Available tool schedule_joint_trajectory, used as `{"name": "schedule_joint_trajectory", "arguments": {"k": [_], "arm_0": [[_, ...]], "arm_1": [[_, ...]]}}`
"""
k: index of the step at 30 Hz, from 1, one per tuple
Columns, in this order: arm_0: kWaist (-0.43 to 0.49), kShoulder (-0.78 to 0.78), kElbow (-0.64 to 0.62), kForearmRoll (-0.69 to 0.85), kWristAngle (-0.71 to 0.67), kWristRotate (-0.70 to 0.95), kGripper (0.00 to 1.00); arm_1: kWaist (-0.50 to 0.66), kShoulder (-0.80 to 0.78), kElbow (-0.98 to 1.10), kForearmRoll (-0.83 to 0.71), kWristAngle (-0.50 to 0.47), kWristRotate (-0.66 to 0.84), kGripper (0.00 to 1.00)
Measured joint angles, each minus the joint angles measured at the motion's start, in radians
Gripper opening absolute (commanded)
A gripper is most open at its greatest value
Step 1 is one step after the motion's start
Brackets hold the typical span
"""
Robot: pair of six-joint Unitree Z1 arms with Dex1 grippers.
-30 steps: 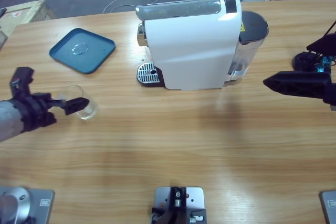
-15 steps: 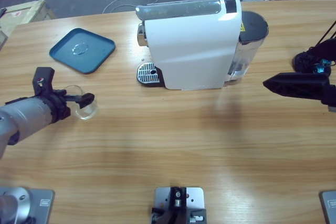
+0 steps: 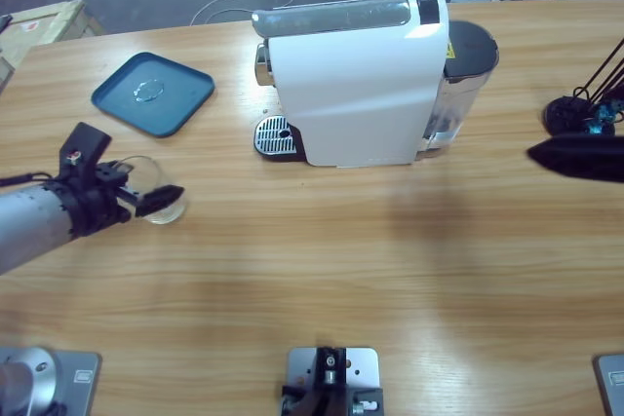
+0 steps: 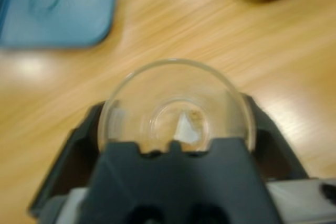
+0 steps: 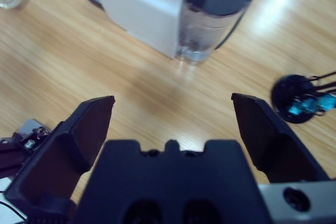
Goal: Pour coffee
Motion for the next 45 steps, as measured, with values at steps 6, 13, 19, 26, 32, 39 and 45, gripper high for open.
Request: {"name": "schedule_joint_trajectory", "arguments": {"k": [6,13,19,26,32,39,45], "arm_0": [[0.357,-0.029,-0.025,-0.08,-0.579,0.677,0.0],[0.558,0.266,-0.229,-0.216,-0.976,0.846,0.0],[0.554,0.458,-0.306,-0.311,-1.078,0.85,0.0],[0.494,0.543,-0.363,-0.346,-1.08,0.843,0.0],[0.458,0.565,-0.396,-0.346,-1.08,0.829,0.0],[0.452,0.567,-0.399,-0.339,-1.076,0.828,0.0],[0.444,0.567,-0.414,-0.298,-1.042,0.816,0.0]], "arm_1": [[0.0,-0.067,0.0,0.047,-0.019,0.0,1.0],[0.0,-0.075,0.0,0.091,-0.019,0.0,1.0],[0.0,-0.075,0.0,0.117,-0.019,0.0,1.0],[0.0,-0.075,0.0,0.118,-0.019,0.0,1.0],[0.0,-0.075,0.0,0.118,-0.019,0.0,1.0],[0.0,-0.075,0.001,0.11,-0.019,0.001,1.0],[0.0,-0.075,0.005,0.104,-0.019,0.007,1.0]]}}
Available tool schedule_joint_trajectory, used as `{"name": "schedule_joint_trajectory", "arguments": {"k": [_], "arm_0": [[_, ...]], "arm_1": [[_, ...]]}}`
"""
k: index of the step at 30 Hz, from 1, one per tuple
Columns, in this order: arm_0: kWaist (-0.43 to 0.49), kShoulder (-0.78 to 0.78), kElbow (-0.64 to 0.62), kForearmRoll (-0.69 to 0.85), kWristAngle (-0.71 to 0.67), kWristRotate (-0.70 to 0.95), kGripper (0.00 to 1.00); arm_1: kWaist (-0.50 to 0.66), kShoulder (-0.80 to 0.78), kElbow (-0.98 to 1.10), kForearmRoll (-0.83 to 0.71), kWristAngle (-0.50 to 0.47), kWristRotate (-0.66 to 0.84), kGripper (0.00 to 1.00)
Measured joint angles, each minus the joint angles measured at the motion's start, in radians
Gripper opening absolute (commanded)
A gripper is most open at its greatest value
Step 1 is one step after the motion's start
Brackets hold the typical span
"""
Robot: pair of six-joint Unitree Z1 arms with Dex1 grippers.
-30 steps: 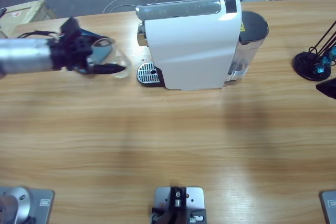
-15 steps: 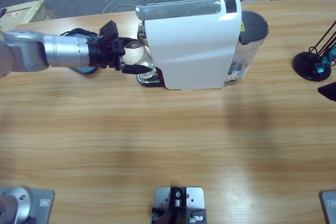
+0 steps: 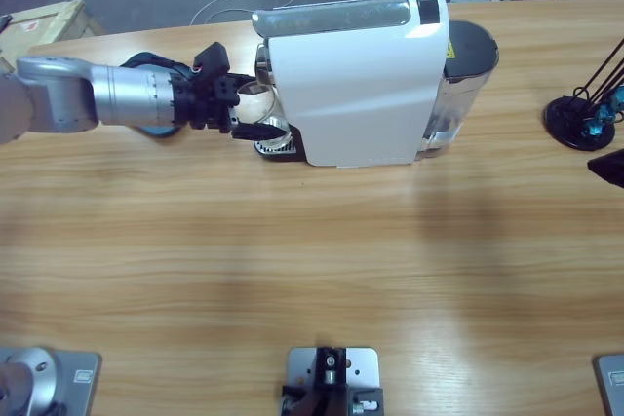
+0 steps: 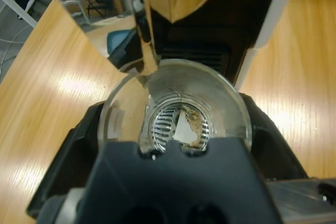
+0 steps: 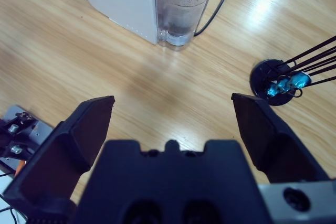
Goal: Pour coffee
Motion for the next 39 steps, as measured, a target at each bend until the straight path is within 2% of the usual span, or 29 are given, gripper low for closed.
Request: {"name": "schedule_joint_trajectory", "arguments": {"k": [5,7,8,9,11,12,13,14,25,30,34,39], "arm_0": [[-0.012,0.0,-0.054,0.082,0.027,-0.006,0.0],[-0.016,0.0,-0.064,0.101,0.033,-0.006,0.551],[-0.017,0.0,-0.065,0.106,0.034,-0.006,0.673],[-0.017,0.0,-0.065,0.108,0.034,-0.006,0.714],[-0.02,0.0,-0.065,0.108,0.043,-0.007,0.715],[-0.024,0.0,-0.065,0.108,0.055,-0.008,0.782],[-0.031,0.0,-0.064,0.104,0.064,-0.008,0.938],[-0.036,0.0,-0.062,0.1,0.07,-0.008,0.981],[-0.036,-0.003,-0.041,0.081,0.065,-0.016,0.982],[-0.009,-0.012,-0.032,0.056,0.029,-0.033,0.982],[0.019,-0.082,-0.008,0.05,-0.011,-0.038,0.982],[0.024,-0.209,0.096,0.05,-0.018,-0.05,0.982]], "arm_1": [[0.0,0.0,0.003,-0.008,0.0,0.003,1.0],[0.0,0.001,0.003,-0.01,0.0,0.003,1.0],[0.0,0.002,0.003,-0.011,0.0,0.003,1.0],[0.0,0.003,0.003,-0.013,0.0,0.003,1.0],[0.0,0.004,0.003,-0.014,0.0,0.003,1.0],[0.0,0.004,0.003,-0.015,0.0,0.003,1.0],[0.0,0.004,0.003,-0.015,0.0,0.003,1.0],[0.0,0.004,0.003,-0.016,0.0,0.003,1.0],[0.0,0.009,0.003,-0.021,0.0,0.003,1.0],[0.0,0.011,0.004,-0.022,0.0,0.003,1.0],[0.0,0.017,0.004,-0.029,0.0,0.003,1.0],[-0.007,0.027,-0.009,-0.059,0.0,0.005,1.0]]}}
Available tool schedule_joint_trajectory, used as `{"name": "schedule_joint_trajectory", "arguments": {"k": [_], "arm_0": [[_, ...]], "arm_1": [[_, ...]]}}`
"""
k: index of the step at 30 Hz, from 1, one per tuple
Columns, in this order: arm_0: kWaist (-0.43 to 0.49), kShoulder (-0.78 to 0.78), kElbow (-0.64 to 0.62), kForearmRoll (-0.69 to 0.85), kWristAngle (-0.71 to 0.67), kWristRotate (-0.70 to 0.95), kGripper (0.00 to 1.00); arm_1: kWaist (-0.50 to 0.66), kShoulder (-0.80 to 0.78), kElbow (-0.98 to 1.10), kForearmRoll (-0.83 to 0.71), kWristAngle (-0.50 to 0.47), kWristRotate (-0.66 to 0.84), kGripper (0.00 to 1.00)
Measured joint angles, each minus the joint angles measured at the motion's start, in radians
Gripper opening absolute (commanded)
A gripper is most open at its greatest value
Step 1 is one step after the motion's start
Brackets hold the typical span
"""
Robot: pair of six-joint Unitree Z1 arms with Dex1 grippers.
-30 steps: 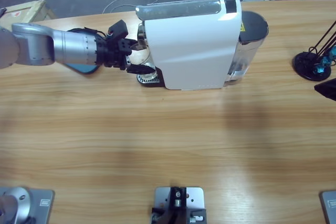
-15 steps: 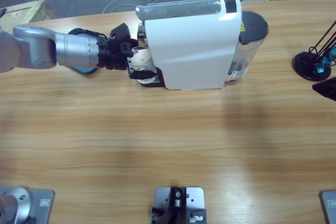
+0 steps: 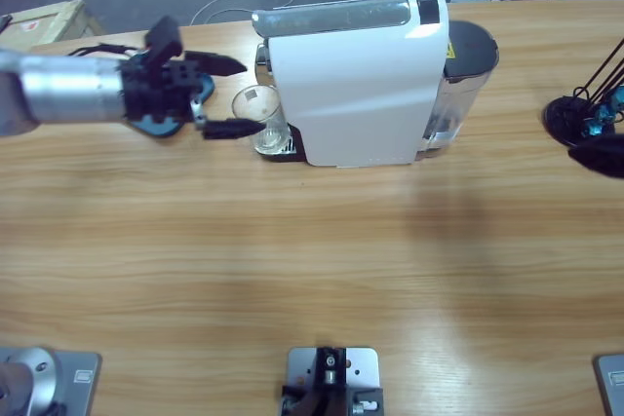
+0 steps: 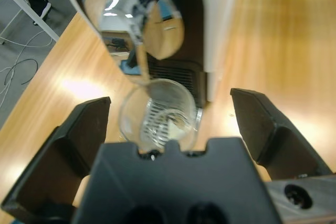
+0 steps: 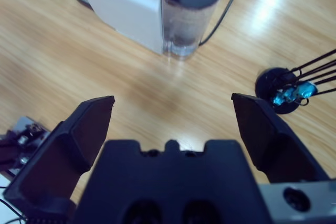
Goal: Pour coffee
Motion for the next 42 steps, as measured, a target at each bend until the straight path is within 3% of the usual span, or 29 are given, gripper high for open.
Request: {"name": "schedule_joint_trajectory", "arguments": {"k": [2,3,5,7,11,17,26,42], "arm_0": [[0.0,-0.051,0.05,0.0,0.0,-0.016,0.982],[0.0,-0.084,0.078,0.0,0.002,-0.032,0.982],[0.0,-0.154,0.131,0.002,0.035,-0.084,0.982],[-0.006,-0.235,0.165,0.035,0.129,-0.161,0.986],[-0.038,-0.373,0.177,0.178,0.299,-0.278,0.987],[-0.093,-0.442,0.154,0.308,0.386,-0.338,0.987],[-0.133,-0.452,0.144,0.35,0.415,-0.357,0.987],[-0.134,-0.458,0.099,0.35,0.43,-0.362,0.987]], "arm_1": [[-0.011,0.009,-0.028,-0.006,0.0,0.0,0.999],[-0.022,0.02,-0.055,-0.008,0.0,0.0,0.94],[-0.063,0.052,-0.125,-0.011,0.0,0.0,0.555],[-0.121,0.099,-0.225,-0.013,-0.011,-0.02,0.0],[-0.247,0.223,-0.451,-0.016,0.044,-0.164,0.0],[-0.314,0.43,-0.668,0.041,0.123,-0.206,0.0],[-0.376,0.582,-0.702,0.116,0.291,-0.186,0.0],[-0.376,0.674,-0.752,0.139,0.336,-0.185,0.0]]}}
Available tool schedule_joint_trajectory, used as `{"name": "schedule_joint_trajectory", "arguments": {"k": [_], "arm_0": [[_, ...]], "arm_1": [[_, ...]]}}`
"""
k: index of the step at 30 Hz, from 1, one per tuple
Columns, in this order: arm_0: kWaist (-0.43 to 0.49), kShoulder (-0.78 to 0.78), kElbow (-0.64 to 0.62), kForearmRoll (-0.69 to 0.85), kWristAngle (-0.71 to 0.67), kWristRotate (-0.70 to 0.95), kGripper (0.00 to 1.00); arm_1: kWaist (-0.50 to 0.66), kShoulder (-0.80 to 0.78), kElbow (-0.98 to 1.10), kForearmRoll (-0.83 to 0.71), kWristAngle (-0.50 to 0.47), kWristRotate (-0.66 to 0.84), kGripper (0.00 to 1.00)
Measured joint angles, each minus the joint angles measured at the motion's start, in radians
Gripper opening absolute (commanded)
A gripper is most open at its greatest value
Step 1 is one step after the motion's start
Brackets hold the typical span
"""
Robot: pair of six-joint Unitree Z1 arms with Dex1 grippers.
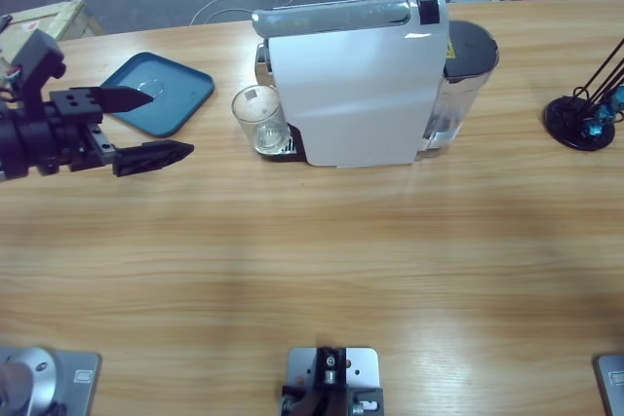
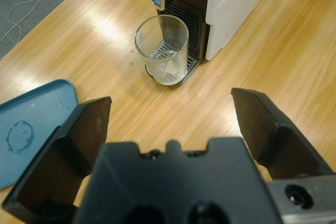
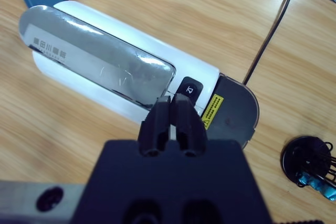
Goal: Pour coffee
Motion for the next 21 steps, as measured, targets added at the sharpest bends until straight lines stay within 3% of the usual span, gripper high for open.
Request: {"name": "schedule_joint_trajectory", "arguments": {"k": [21], "arm_0": [[0.0,-0.016,0.0,0.012,0.0,0.0,0.987]], "arm_1": [[-0.004,0.033,-0.01,0.0,-0.028,0.009,0.0]]}}
